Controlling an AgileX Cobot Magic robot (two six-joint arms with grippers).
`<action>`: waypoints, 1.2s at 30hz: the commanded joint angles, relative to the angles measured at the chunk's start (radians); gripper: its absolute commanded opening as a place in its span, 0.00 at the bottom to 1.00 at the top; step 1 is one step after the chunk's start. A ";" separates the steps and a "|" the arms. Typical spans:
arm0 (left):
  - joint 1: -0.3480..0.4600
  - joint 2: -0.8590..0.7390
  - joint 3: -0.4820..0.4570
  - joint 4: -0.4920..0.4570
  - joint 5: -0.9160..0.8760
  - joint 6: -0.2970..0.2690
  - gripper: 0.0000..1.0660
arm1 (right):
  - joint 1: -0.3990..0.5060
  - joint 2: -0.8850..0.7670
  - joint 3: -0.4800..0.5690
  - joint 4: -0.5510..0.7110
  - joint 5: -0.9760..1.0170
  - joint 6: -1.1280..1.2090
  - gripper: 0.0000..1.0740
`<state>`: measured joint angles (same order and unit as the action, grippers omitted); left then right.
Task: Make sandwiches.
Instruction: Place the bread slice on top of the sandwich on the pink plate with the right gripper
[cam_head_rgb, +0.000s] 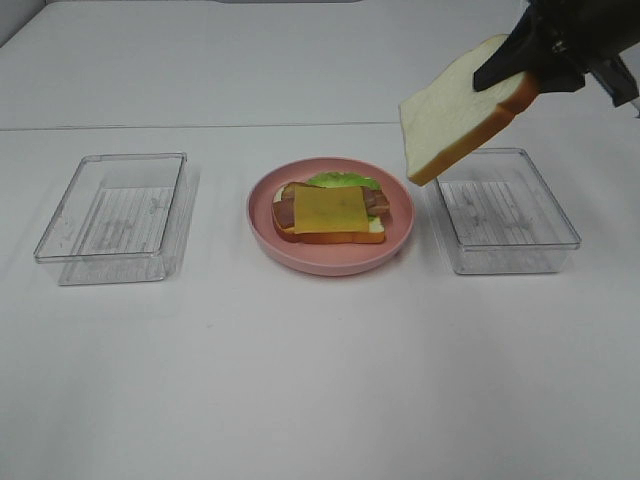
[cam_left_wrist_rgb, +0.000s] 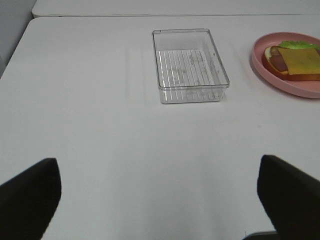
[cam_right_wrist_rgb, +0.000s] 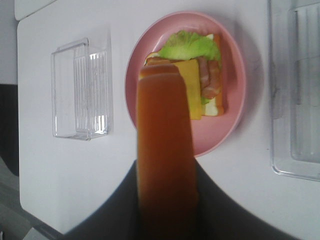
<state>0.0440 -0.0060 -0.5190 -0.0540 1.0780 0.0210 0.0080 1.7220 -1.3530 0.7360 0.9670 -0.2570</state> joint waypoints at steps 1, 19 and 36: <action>-0.005 -0.021 0.001 -0.001 -0.008 0.000 0.96 | 0.032 0.012 0.018 0.058 -0.024 -0.055 0.00; -0.005 -0.021 0.001 -0.001 -0.008 0.000 0.96 | 0.295 0.279 -0.098 0.314 -0.234 -0.150 0.00; -0.005 -0.021 0.001 -0.002 -0.008 0.000 0.96 | 0.295 0.457 -0.200 0.208 -0.269 -0.098 0.00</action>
<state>0.0440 -0.0060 -0.5190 -0.0540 1.0780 0.0210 0.3030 2.1760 -1.5450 0.9550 0.7030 -0.3570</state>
